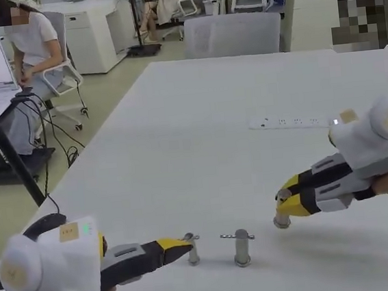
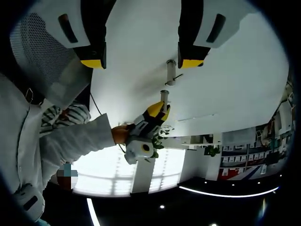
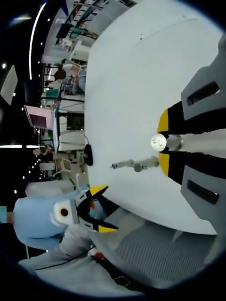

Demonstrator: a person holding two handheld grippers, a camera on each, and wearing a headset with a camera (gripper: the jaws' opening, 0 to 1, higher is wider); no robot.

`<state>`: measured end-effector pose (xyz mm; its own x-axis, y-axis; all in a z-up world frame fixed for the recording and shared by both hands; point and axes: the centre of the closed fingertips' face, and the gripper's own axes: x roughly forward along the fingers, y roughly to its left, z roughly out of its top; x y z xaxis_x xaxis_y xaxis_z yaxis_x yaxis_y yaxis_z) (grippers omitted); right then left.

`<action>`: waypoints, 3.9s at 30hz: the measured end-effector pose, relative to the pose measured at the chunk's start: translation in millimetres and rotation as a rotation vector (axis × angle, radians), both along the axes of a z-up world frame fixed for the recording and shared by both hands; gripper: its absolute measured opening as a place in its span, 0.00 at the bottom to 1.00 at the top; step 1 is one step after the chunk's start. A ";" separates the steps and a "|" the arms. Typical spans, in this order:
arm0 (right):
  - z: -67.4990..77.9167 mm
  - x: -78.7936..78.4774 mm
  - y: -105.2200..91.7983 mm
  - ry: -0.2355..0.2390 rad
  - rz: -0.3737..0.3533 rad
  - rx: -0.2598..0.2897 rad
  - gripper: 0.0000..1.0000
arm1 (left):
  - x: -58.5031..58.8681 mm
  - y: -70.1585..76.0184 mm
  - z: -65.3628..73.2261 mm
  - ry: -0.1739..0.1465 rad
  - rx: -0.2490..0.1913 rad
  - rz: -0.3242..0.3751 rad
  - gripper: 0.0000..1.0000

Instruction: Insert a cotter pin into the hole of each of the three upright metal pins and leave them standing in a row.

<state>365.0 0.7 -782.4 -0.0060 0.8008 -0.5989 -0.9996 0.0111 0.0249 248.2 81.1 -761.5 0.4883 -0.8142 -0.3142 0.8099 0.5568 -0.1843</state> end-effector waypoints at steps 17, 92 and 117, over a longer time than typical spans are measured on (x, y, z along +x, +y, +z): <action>-18.0 -50.0 -32.7 0.034 0.185 -0.037 0.12 | -6.8 -8.8 -2.4 0.008 0.009 -0.026 0.61; -34.0 -72.8 -76.2 0.115 0.320 -0.085 0.22 | -13.3 -8.9 -5.3 0.038 0.037 -0.018 0.60; -40.3 -4.1 -119.4 0.108 0.068 -0.207 0.31 | -11.2 -15.0 -7.4 0.039 0.021 -0.029 0.60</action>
